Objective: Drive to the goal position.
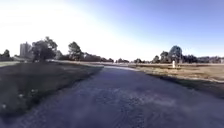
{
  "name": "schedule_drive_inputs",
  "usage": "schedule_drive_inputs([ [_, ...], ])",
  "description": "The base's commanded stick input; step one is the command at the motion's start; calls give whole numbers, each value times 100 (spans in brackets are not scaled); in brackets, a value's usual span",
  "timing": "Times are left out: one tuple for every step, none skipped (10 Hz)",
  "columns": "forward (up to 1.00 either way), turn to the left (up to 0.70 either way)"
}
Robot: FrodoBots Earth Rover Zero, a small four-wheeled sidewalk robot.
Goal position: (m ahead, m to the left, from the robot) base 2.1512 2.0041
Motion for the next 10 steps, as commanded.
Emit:
schedule_drive_inputs([
  [50, 0],
  [50, 0],
  [50, 0],
  [50, 0],
  [50, 0],
  [50, 0],
  [50, 0],
  [50, 0],
  [50, 0],
  [50, 0],
])
